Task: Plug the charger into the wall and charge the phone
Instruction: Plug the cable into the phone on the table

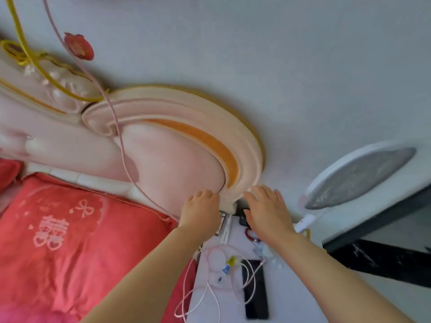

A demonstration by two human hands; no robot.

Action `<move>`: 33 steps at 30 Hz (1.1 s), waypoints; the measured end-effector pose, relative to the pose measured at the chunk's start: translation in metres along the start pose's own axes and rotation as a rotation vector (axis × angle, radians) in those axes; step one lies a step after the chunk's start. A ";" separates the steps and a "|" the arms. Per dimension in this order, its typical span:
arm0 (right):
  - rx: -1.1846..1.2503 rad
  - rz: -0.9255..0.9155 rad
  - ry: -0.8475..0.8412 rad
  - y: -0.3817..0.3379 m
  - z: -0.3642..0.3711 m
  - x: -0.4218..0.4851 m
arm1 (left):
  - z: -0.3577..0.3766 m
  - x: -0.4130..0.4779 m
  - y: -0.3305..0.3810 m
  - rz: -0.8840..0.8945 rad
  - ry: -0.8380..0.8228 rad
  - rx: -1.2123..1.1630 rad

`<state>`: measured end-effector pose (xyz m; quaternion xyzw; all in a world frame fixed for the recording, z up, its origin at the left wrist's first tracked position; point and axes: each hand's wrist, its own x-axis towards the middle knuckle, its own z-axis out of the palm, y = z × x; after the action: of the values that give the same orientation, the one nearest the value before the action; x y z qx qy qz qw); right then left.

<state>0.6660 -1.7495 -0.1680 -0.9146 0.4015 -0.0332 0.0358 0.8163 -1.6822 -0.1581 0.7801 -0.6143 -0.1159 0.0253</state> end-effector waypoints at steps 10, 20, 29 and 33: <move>0.099 0.150 -0.236 0.033 0.157 -0.078 | 0.178 -0.021 0.003 0.025 -0.367 0.108; 0.178 0.322 -0.324 0.059 0.262 -0.112 | 0.302 -0.013 0.011 0.098 -0.453 0.032; 0.293 0.507 -0.122 0.056 0.310 -0.095 | 0.350 0.014 0.021 0.175 -0.314 -0.008; 0.267 0.682 -0.108 0.046 0.320 -0.084 | 0.356 0.015 0.018 0.205 -0.270 0.035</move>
<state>0.6044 -1.7064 -0.4932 -0.7159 0.6728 -0.0231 0.1852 0.7274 -1.6648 -0.5030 0.6909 -0.6906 -0.2056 -0.0592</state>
